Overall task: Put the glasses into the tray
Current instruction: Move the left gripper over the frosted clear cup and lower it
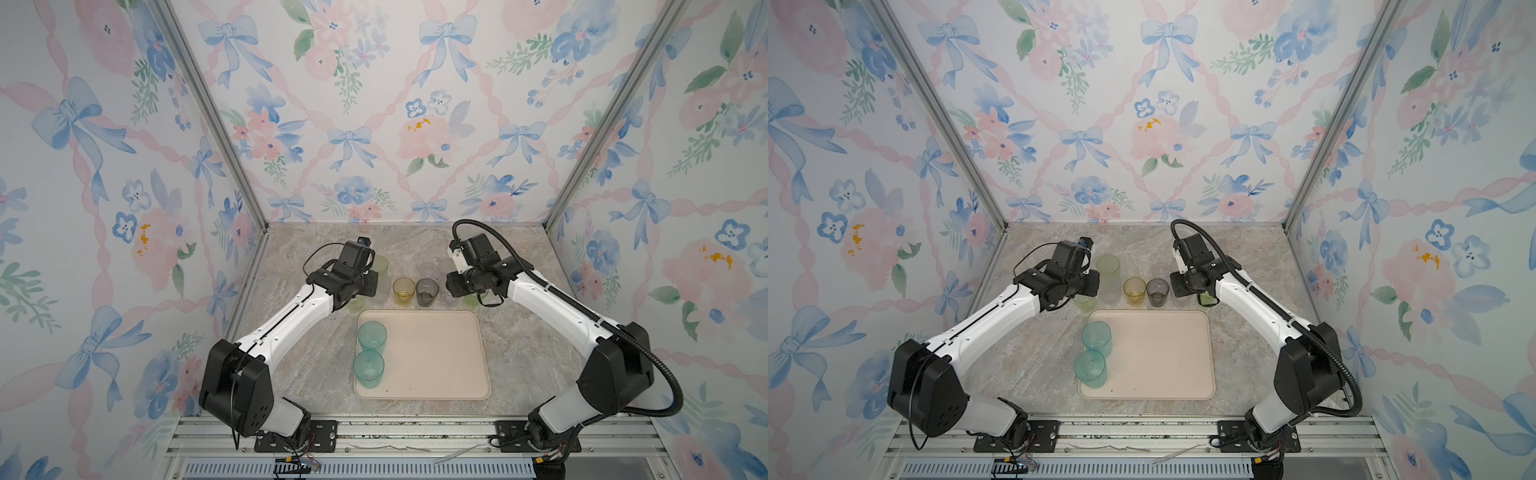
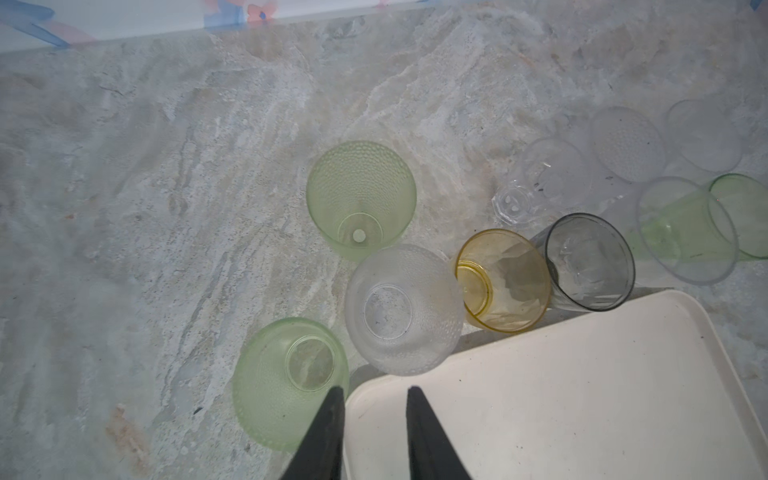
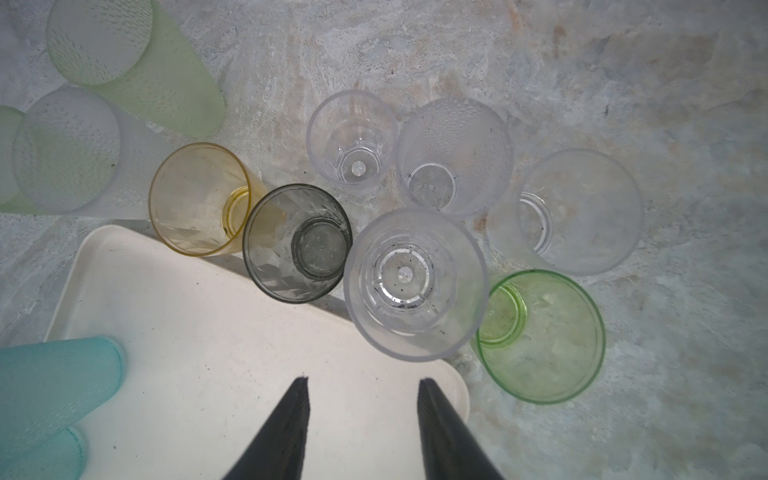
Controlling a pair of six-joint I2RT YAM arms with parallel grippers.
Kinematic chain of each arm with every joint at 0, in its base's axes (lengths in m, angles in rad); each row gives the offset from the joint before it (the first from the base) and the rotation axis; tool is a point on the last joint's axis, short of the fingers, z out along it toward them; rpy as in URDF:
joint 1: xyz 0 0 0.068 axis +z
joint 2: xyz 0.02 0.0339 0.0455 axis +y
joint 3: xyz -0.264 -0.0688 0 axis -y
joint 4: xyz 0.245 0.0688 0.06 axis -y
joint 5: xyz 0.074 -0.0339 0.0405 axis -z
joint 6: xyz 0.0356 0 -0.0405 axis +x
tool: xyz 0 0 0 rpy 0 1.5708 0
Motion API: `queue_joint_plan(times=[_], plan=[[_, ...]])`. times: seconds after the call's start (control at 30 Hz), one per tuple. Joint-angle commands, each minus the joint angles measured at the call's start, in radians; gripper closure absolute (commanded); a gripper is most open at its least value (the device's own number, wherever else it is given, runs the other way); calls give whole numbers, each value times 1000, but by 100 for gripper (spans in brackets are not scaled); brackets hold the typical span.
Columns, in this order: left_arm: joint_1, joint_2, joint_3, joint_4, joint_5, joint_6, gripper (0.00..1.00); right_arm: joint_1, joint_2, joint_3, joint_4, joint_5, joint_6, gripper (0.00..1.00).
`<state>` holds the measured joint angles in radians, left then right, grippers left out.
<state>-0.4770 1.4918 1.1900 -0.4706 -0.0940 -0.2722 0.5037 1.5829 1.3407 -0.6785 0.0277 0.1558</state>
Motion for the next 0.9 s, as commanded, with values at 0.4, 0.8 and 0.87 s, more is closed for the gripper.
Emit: queue_joint_plan(times=[0.4, 0.8, 0.87], plan=[[33, 137, 97, -25, 3, 59, 73, -10, 39, 15, -7, -2, -8, 53], [49, 229, 140, -33, 27, 74, 74, -21, 47, 9, 7, -14, -8, 53], [50, 240, 145, -35, 23, 76, 75, -21, 48, 9, 8, -17, -6, 53]])
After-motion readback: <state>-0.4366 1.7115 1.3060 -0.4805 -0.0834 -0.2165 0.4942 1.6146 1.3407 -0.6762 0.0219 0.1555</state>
